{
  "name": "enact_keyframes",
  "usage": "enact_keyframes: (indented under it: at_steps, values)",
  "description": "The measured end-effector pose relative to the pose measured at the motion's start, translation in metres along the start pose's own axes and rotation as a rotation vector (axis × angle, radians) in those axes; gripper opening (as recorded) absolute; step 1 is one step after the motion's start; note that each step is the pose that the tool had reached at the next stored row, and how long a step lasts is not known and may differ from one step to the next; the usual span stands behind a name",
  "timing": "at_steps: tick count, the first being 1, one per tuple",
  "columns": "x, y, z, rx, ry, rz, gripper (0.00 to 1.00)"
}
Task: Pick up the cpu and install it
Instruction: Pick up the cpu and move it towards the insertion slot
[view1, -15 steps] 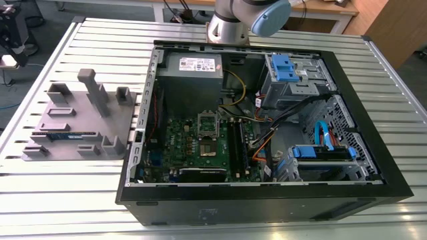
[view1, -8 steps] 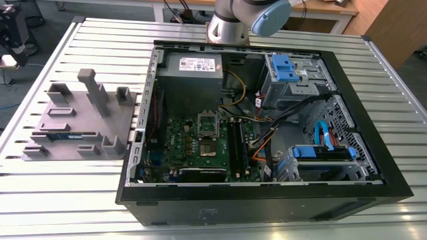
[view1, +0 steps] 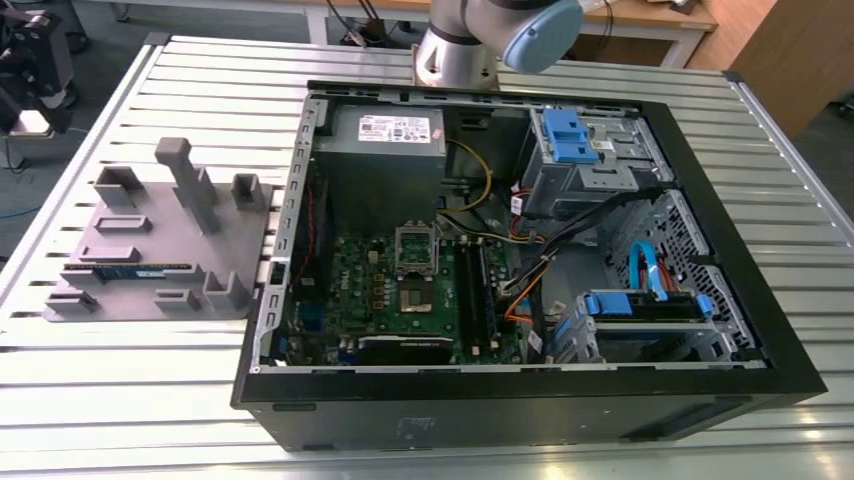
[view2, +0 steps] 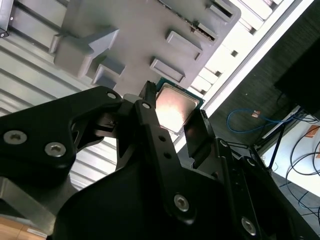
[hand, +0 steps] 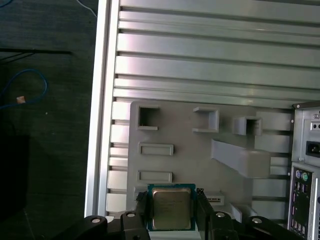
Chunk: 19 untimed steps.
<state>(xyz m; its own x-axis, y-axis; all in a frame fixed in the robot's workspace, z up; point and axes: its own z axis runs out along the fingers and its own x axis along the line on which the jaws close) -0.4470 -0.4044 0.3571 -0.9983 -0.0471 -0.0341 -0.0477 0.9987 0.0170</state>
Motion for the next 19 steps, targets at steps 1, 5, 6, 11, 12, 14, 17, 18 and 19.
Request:
enact_keyframes:
  at_steps: [1,5,6,11,12,14,17,18,19]
  values:
    - [-0.0021,-0.0001,0.0001,0.0000,-0.0001,0.000,0.47]
    - [-0.0120,-0.0006,0.0004,0.0000,0.0000,0.000,0.47]
    - [-0.0145,-0.0007,0.0005,0.0000,0.0000,0.000,0.47]
    - [-0.0266,-0.0013,0.0010,0.0000,-0.0001,0.000,0.47]
    - [-0.0291,-0.0014,0.0010,0.0000,0.0000,0.000,0.47]
    - [-0.0339,-0.0016,0.0013,-0.0001,0.0000,0.000,0.47]
    - [-0.0409,-0.0019,0.0016,0.0000,0.0000,0.000,0.47]
    - [-0.0434,-0.0021,0.0017,0.0000,0.0000,0.000,0.47]
    - [-0.0458,-0.0022,0.0018,0.0000,0.0000,0.000,0.47]
